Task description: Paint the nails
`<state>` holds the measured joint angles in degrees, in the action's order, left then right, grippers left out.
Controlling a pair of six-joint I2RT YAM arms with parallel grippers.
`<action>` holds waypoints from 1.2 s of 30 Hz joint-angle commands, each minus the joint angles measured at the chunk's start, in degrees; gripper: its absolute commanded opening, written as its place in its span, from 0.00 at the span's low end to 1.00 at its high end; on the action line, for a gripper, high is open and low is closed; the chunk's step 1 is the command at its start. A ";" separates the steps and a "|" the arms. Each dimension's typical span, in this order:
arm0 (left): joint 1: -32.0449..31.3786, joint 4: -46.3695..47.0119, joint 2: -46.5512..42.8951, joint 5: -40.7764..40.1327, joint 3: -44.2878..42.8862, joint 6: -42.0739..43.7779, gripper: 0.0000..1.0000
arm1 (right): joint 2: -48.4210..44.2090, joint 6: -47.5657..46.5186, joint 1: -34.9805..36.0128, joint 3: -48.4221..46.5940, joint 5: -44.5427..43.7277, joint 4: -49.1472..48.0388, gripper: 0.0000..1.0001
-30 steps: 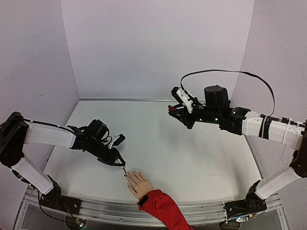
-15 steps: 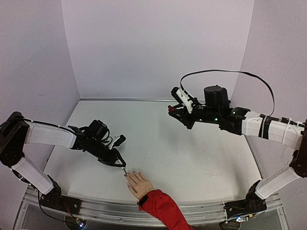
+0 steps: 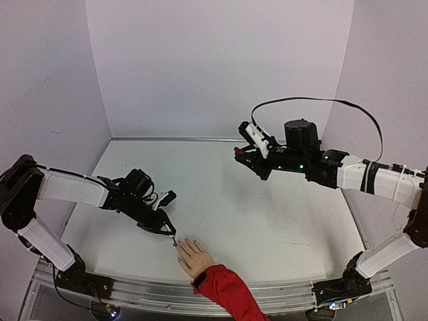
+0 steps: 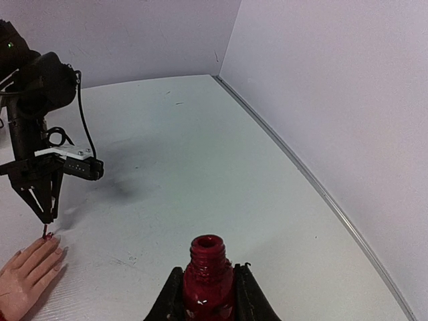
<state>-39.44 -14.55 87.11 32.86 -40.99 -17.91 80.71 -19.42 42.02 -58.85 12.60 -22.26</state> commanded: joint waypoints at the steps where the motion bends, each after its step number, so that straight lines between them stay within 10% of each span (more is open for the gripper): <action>1: -0.29 0.39 0.20 0.62 -0.27 0.60 0.00 | -0.21 0.83 -0.27 -1.44 0.64 -2.29 0.00; 36: -0.46 1.38 0.99 -1.17 -0.05 0.09 0.00 | -0.20 0.87 -0.27 -1.44 0.72 -2.26 0.00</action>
<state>-39.70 -14.48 88.27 32.73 -40.99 -17.93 80.71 -19.40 42.02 -58.85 12.62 -22.26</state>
